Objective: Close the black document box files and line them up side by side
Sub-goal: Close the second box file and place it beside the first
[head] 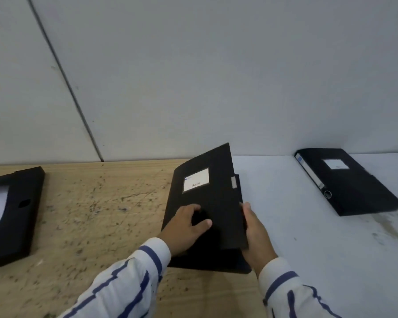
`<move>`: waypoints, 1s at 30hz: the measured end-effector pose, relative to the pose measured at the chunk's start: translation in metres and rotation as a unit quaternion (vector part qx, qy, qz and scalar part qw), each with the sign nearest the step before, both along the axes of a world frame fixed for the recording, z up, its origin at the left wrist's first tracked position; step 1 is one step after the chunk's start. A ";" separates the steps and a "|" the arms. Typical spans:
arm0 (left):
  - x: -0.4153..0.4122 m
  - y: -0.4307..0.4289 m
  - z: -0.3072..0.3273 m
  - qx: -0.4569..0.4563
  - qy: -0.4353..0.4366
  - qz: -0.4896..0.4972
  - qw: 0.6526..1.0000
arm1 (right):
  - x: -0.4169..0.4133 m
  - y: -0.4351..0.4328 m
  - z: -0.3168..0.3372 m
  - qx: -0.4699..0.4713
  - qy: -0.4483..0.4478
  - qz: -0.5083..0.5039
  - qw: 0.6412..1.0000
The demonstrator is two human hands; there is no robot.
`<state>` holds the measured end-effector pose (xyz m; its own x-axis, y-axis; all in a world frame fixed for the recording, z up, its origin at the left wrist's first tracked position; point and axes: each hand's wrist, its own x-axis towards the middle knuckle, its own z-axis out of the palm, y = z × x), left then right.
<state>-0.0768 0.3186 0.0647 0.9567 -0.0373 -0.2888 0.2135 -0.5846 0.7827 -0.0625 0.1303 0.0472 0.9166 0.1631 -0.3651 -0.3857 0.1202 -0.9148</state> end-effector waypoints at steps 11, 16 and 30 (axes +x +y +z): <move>0.013 0.009 -0.064 0.235 0.036 0.016 0.971 | -0.005 -0.018 -0.021 -0.367 -0.042 0.058 0.927; 0.005 0.021 -0.068 0.168 0.086 0.067 0.980 | -0.009 -0.009 -0.033 -0.508 -0.046 0.052 0.858; -0.001 0.021 -0.070 0.051 0.053 0.106 0.992 | -0.013 -0.023 -0.044 -0.320 0.008 0.002 0.947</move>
